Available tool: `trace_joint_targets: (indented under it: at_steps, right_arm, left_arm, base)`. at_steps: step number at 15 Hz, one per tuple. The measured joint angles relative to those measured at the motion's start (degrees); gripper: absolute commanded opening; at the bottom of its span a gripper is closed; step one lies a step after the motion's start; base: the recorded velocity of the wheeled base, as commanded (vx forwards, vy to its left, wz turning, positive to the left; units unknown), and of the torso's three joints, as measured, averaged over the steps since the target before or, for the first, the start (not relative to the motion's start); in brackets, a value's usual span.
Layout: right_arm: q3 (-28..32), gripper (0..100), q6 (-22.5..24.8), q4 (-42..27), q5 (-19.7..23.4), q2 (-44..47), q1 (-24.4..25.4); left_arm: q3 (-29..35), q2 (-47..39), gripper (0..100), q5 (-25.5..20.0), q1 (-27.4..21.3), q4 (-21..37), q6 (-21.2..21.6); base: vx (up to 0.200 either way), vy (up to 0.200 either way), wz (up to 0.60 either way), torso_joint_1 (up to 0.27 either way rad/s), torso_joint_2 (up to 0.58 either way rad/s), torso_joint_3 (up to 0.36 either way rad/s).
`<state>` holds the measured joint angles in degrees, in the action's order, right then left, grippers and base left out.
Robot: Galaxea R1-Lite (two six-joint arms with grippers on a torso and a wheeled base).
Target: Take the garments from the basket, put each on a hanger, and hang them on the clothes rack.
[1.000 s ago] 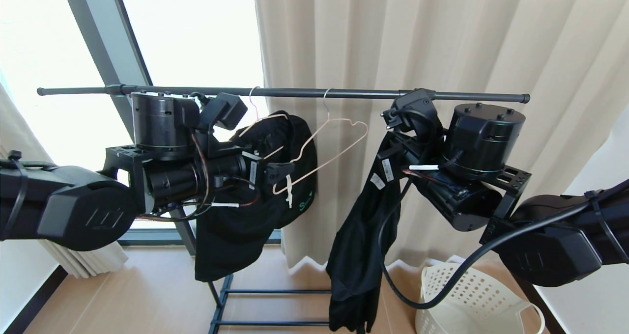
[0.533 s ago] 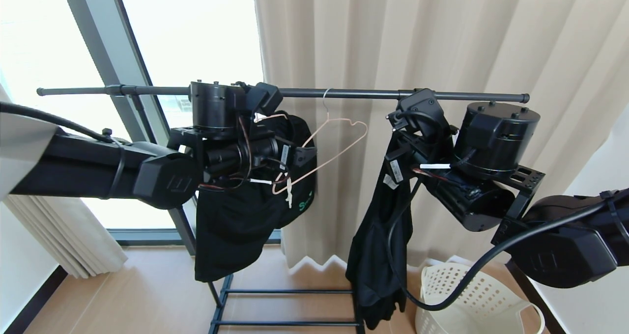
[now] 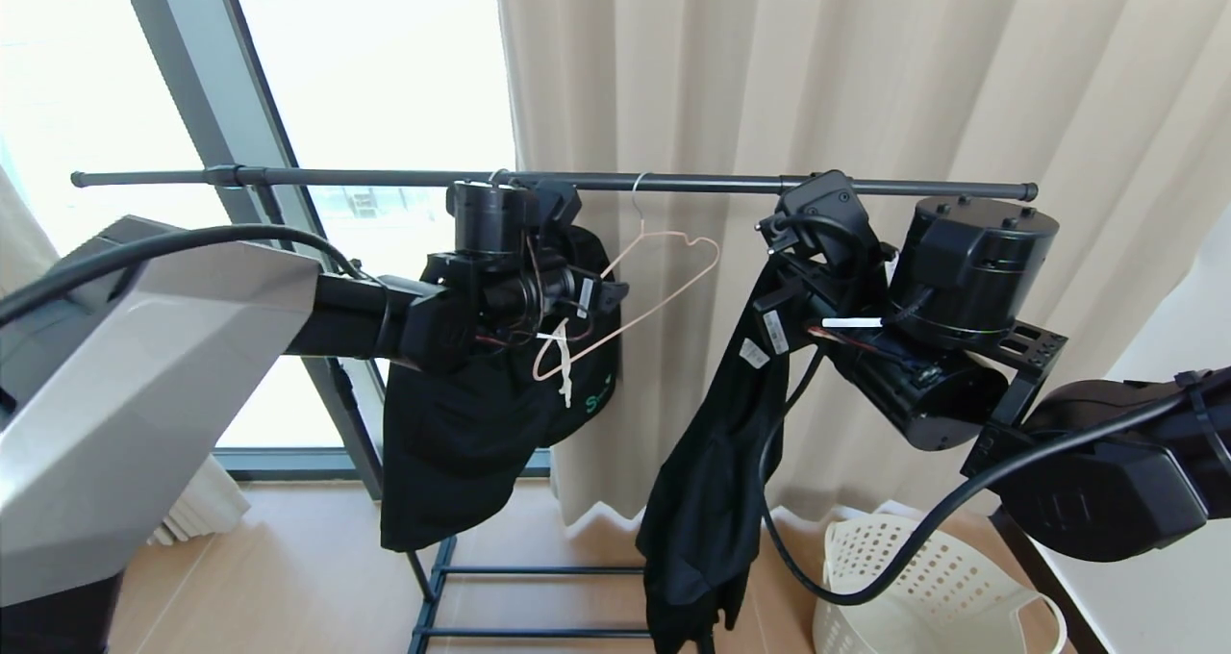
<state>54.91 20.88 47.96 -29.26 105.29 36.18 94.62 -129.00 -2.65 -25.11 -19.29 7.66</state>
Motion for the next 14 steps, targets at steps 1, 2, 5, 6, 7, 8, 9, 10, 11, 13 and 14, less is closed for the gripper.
trace_joint_targets:
  at_steps: [1, 2, 5, 6, 7, 8, 9, 10, 11, 13, 14]
  right_arm:
    - [0.00, 0, 0.00, 0.00, 0.04, 0.00, -0.02]
    - [0.07, 0, 0.02, 0.02, 0.04, 0.00, -0.07]
    - [0.09, 0, 0.00, 0.00, 0.02, 0.17, 0.00]
    - [0.09, 0, 0.02, 0.02, 0.02, 0.20, 0.00]
    - [0.09, 0, 0.00, 0.00, 0.04, 0.22, -0.02]
    - [0.11, 0, 0.02, 0.02, 0.04, 0.24, 0.00]
    - [0.11, 0, 0.02, 0.00, 0.02, 0.22, -0.02]
    - [0.11, 0, 0.00, 0.02, 0.04, 0.22, -0.07]
    - [0.11, 0, 0.00, 0.00, 0.06, 0.22, -0.07]
    - [0.11, 0, 0.00, 0.05, 0.09, 0.22, -0.07]
    - [0.11, 0, 0.02, 0.05, 0.09, 0.22, -0.11]
  left_arm:
    - [2.49, -1.88, 100, 0.18, 0.48, 0.46, 0.00]
    - [4.68, -3.52, 100, 0.27, 1.11, 1.23, 0.00]
    - [9.09, -7.69, 100, 0.29, 2.18, 2.21, 0.00]
    - [9.56, -8.64, 100, 0.11, 2.21, 2.21, 0.04]
    - [9.86, -9.34, 100, -0.04, 2.21, 2.13, 0.06]
    - [10.14, -9.97, 100, -0.20, 2.18, 2.13, 0.09]
    - [10.42, -10.52, 100, -0.20, 2.18, 2.11, 0.09]
    - [10.75, -10.89, 100, -0.22, 2.11, 2.10, 0.09]
    - [10.95, -11.22, 100, -0.24, 2.00, 2.10, 0.06]
    - [11.19, -11.70, 100, -0.30, 2.02, 2.07, -0.02]
    - [11.22, -11.85, 100, -0.28, 2.05, 2.07, -0.09]
  base:
    - [0.000, 0.000, 0.00, 0.000, 0.00, 0.000]
    - [0.000, 0.000, 0.00, 0.000, 0.00, 0.000]
    - [0.000, 0.000, 0.00, 0.000, 0.00, 0.000]
    - [0.000, 0.000, 0.00, 0.000, 0.00, 0.000]
    - [0.000, 0.000, 0.00, 0.000, 0.00, 0.000]
    - [0.000, 0.000, 0.00, 0.000, 0.00, 0.000]
    - [0.000, 0.000, 0.00, 0.000, 0.00, 0.000]
    - [0.000, 0.000, 0.00, 0.000, 0.00, 0.000]
    - [0.000, 0.000, 0.00, 0.000, 0.00, 0.000]
    - [0.000, 0.000, 0.00, 0.000, 0.00, 0.000]
    - [0.000, 0.000, 0.00, 0.000, 0.00, 0.000]
